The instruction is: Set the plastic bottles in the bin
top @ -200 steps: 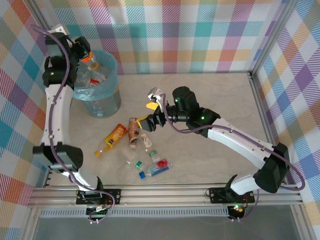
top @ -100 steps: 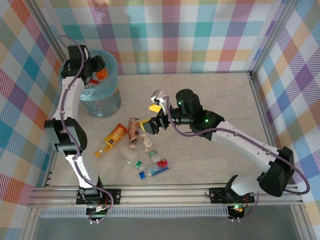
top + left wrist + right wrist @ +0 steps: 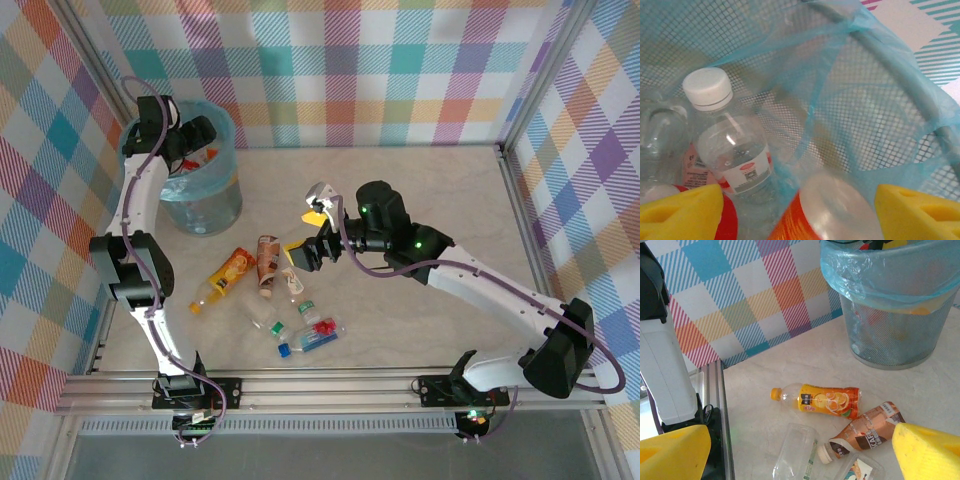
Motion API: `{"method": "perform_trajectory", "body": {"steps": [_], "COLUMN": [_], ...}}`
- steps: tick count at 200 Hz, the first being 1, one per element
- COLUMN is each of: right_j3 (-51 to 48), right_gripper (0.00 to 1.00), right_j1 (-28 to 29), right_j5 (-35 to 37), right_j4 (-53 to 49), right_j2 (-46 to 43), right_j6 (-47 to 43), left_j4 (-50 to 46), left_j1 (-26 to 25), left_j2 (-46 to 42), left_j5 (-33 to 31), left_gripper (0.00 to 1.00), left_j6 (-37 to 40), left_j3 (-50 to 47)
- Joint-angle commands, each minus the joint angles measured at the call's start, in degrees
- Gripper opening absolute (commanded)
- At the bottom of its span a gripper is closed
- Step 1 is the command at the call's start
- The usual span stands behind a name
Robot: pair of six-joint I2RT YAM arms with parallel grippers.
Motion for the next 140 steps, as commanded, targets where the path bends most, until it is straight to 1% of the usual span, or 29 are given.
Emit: {"method": "perform_trajectory", "body": {"steps": [1, 27, 53, 69, 84, 96, 117, 140], "right_j3": [0.2, 0.6, 1.7, 1.7, 1.4, 1.2, -0.1, -0.7], "right_gripper": [0.93, 0.93, 0.93, 0.93, 0.92, 0.91, 0.90, 0.89], "right_j1": [0.3, 0.4, 0.3, 0.3, 0.4, 0.4, 0.7, 2.0], "right_j5": [-0.1, -0.1, 0.0, 0.3, 0.2, 0.3, 1.0, 4.8], "right_j4": [0.1, -0.3, -3.2, -5.8, -8.9, -11.7, -15.6, -18.6], "right_j2": [-1.0, -0.3, 0.5, 0.8, 1.1, 1.7, 3.3, 5.7], "right_j6": [-0.8, -1.0, -1.8, -2.6, -3.5, -3.9, -3.7, -2.4], "left_j4": [-0.2, -0.2, -0.5, -1.1, -2.0, -1.7, 1.4, 2.4], "left_j1": [0.9, 0.9, 0.9, 0.5, -0.6, -2.3, -6.4, -11.4], "left_j2": [-4.5, -5.8, -8.2, -11.2, -15.3, -19.8, -29.0, -37.9], "left_j5": [0.3, 1.0, 2.6, 3.0, 1.9, -0.2, -2.9, -6.5], "left_gripper": [0.81, 0.81, 0.81, 0.80, 0.80, 0.80, 0.80, 0.81], "left_j6": [0.0, 0.0, -1.1, -1.8, -1.5, -0.9, 0.8, 1.9], "left_j3": [2.0, 2.8, 3.0, 2.7, 0.8, -2.9, -12.5, -22.3]}}
